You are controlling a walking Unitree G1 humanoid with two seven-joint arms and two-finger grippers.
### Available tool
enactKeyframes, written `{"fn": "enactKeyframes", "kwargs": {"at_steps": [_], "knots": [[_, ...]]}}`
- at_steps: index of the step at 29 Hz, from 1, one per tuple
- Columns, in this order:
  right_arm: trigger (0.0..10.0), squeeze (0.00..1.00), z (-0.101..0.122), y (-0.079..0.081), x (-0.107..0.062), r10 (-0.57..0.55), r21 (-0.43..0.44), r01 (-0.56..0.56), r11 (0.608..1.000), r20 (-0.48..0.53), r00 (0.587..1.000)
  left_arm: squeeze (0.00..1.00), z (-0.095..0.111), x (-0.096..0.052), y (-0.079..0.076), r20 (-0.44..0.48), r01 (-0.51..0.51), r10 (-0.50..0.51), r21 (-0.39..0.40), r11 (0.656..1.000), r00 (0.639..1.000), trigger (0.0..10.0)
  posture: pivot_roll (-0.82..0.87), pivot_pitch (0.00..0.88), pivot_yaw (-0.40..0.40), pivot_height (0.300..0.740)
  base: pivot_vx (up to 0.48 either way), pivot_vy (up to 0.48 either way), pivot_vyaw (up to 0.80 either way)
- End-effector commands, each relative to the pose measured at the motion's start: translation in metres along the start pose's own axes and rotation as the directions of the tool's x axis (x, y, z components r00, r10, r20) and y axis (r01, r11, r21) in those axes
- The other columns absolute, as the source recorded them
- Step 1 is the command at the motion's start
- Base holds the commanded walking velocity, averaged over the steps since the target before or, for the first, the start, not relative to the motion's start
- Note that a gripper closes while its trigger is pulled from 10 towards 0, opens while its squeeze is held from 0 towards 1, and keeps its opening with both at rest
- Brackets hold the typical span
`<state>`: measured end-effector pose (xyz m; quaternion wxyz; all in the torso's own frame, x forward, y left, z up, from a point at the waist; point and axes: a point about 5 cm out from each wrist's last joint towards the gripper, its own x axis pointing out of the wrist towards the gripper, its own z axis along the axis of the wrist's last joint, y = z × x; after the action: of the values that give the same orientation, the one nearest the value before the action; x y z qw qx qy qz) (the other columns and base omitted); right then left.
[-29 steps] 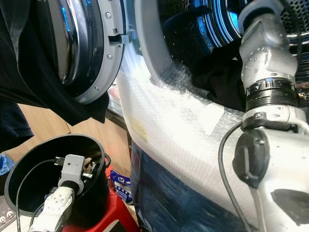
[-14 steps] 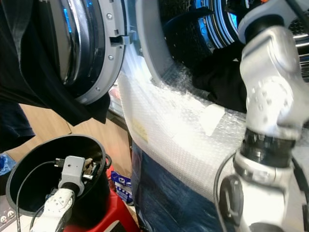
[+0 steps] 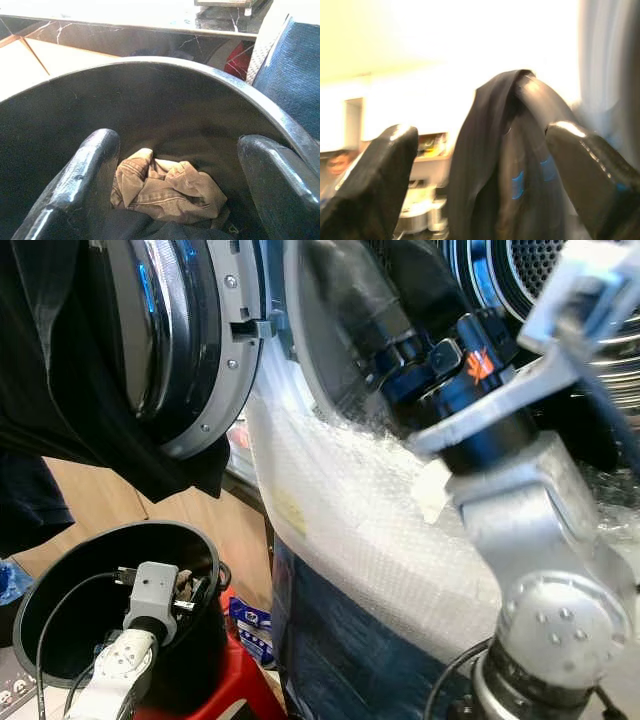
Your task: Clothes washing
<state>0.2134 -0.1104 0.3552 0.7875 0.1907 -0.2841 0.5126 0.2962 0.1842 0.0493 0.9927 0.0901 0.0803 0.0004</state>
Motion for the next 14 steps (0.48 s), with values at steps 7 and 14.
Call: {"fn": "enactKeyframes", "kwargs": {"at_steps": [7, 14], "knots": [[10.0, 0.00, -0.048, 0.024, -0.050, 0.219, 0.248, -0.162, 0.955, -0.224, 0.949, 0.00, 0.002, 0.000, 0.001, 0.011, -0.007, 0.007, -0.001, 1.000, 1.000, 10.0, 0.08, 0.000, -0.012, 0.740, 0.000, 0.000, 0.00], [10.0, 0.00, -0.133, 0.012, -0.121, 0.143, 0.320, 0.070, 0.945, -0.595, 0.791, 0.00, 0.013, 0.000, 0.014, 0.055, -0.071, 0.072, -0.023, 0.997, 0.996, 10.0, 0.11, 0.000, -0.019, 0.740, 0.000, 0.000, 0.00]]}}
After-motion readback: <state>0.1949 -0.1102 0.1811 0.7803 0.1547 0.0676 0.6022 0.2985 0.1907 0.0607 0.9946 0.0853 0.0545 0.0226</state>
